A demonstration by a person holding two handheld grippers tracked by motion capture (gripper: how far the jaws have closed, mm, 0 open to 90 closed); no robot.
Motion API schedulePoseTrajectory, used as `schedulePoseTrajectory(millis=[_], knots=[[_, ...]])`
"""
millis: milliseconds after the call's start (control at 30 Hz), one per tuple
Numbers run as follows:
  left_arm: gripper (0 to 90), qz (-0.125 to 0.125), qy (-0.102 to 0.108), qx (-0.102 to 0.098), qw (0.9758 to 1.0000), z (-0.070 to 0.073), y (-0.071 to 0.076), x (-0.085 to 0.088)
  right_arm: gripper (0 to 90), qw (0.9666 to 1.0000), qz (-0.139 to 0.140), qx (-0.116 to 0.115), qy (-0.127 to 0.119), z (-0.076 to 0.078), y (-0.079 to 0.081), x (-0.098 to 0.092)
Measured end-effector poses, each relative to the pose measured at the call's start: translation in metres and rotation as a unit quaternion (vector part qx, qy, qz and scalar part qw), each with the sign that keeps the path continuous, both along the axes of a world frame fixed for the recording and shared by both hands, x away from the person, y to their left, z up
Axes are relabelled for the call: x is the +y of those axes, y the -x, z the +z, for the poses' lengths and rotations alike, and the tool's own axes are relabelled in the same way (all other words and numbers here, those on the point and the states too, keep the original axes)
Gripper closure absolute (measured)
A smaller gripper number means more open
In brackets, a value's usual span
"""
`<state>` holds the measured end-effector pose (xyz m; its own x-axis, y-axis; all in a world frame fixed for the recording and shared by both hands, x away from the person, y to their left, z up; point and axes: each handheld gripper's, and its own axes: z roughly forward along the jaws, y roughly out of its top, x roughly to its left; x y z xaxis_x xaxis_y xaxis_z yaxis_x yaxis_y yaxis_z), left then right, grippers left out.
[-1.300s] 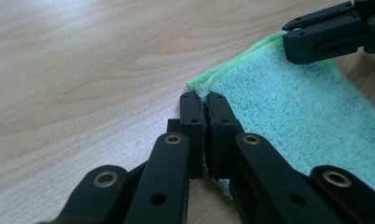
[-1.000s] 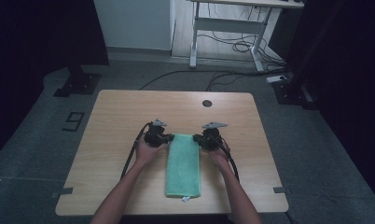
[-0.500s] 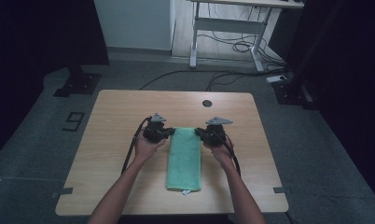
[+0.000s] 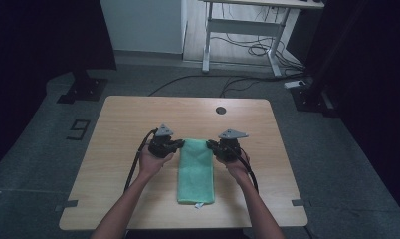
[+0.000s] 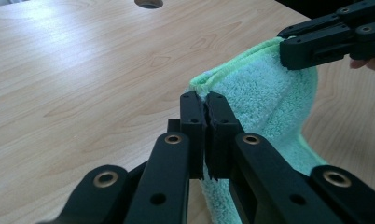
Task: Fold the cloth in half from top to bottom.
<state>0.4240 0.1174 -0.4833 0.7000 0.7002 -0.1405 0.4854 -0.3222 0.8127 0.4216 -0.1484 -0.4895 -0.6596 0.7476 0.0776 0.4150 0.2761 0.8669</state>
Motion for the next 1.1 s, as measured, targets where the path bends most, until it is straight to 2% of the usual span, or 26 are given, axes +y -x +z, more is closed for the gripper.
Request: schedulePoseTrajectory(millis=[333,567,767,1100], knots=[[86.9,-0.011,-0.001,-0.008,0.9999,0.001,0.009,-0.001,82.2,0.9999,0.013,-0.006,-0.002,-0.003,0.01,-0.005],[86.9,-0.016,0.001,-0.015,0.9998,-0.001,0.017,0.0,81.7,0.9997,0.025,-0.001,-0.006,-0.003,0.018,-0.008],[87.0,-0.02,0.004,-0.01,0.9997,-0.004,0.023,0.003,81.7,0.9994,0.034,-0.002,0.0,-0.005,0.023,-0.007],[87.0,-0.024,-0.001,-0.009,0.9997,-0.004,0.034,0.006,81.8,0.9991,0.041,0.007,-0.013,-0.008,0.034,-0.007]])
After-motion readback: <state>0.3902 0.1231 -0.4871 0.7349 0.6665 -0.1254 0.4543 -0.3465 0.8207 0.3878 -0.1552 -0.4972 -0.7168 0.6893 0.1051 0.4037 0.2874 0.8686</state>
